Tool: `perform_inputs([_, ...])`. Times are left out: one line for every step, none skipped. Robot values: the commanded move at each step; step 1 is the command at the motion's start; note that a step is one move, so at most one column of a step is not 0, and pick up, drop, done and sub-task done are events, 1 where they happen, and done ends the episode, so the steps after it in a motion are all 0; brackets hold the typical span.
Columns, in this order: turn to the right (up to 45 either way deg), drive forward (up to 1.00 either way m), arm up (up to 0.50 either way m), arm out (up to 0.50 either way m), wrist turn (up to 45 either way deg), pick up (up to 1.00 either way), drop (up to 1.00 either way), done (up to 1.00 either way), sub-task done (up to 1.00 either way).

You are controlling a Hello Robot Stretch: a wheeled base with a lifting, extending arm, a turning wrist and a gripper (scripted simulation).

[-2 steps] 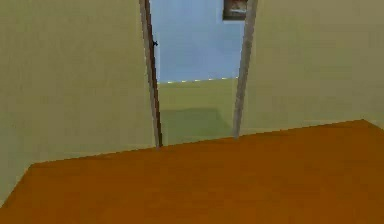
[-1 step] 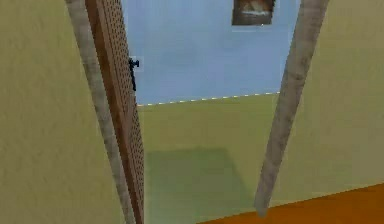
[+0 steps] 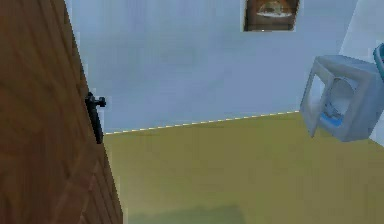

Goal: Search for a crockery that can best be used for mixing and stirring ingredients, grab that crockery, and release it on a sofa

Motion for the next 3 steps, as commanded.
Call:
perform_inputs([-3.0, 0.0, 0.0, 0.0, 0.0, 0.0, 0.0, 0.0, 0.0])
perform_inputs([0.0, 0.8, 0.0, 0.0, 0.0, 0.0, 0.0, 0.0, 0.0])
perform_inputs([-6.0, 0.0, 0.0, 0.0, 0.0, 0.0, 0.0, 0.0, 0.0])
